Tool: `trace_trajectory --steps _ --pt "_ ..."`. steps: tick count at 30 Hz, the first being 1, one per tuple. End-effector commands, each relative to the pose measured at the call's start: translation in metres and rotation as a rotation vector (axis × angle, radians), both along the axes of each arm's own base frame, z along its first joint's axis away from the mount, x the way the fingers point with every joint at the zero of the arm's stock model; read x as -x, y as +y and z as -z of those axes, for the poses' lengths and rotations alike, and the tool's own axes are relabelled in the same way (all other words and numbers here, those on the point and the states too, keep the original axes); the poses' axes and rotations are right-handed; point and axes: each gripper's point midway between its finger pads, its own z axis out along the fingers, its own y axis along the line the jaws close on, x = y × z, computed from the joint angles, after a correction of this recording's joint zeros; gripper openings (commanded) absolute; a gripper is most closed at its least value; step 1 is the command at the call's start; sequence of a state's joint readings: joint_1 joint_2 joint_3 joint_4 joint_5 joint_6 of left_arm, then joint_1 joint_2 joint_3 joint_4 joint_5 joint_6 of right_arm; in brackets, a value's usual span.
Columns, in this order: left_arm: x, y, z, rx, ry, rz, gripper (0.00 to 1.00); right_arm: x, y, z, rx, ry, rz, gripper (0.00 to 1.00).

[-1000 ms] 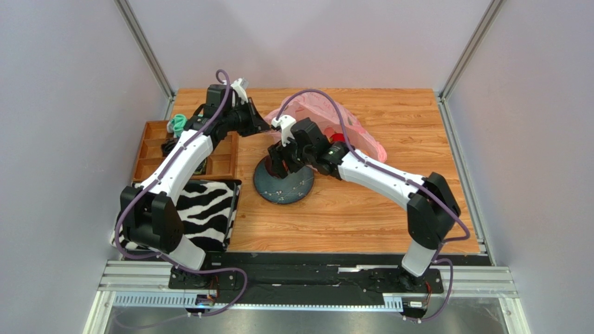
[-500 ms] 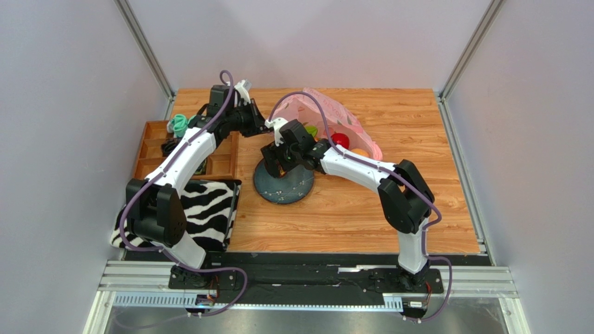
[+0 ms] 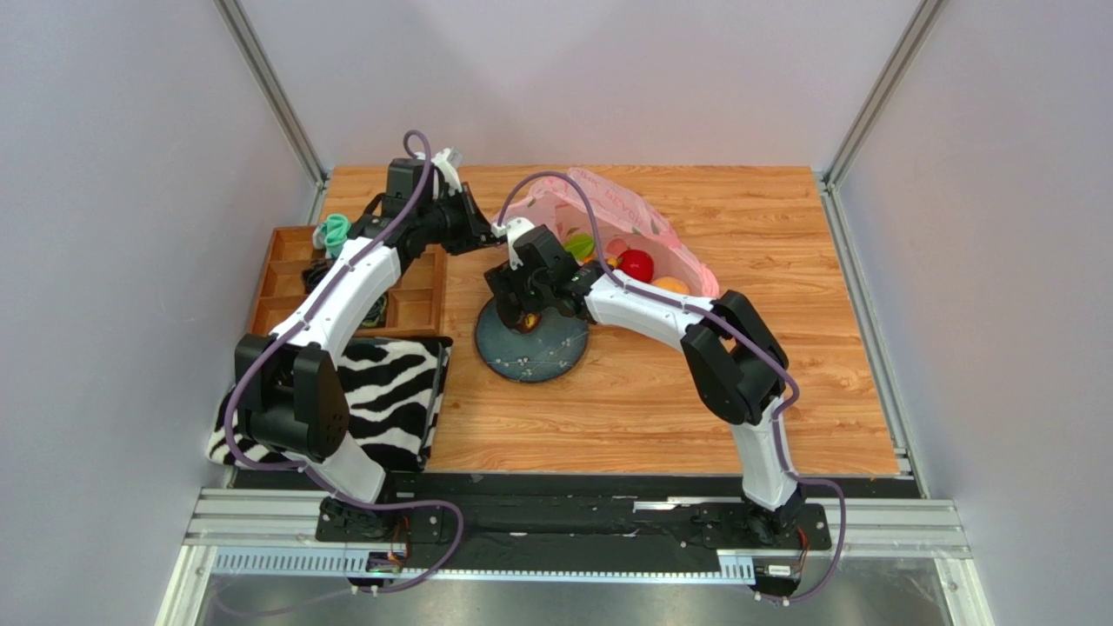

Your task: Place the fruits into the plastic bag

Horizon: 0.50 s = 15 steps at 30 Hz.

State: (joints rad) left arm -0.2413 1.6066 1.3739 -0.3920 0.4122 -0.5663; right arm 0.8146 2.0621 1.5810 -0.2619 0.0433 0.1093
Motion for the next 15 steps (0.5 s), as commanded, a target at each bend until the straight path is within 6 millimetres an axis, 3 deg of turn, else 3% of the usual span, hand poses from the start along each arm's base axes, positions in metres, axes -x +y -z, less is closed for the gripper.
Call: trace_trajectory --steps 1,15 --pt "0.001 -0.011 -0.026 0.033 -0.072 0.053 0.0 -0.005 0.007 0.008 -0.001 -0.001 -0.017 0.81" --pt "0.003 -0.011 -0.024 0.042 -0.068 0.045 0.0 0.013 -0.007 0.043 0.065 0.065 -0.039 0.8"
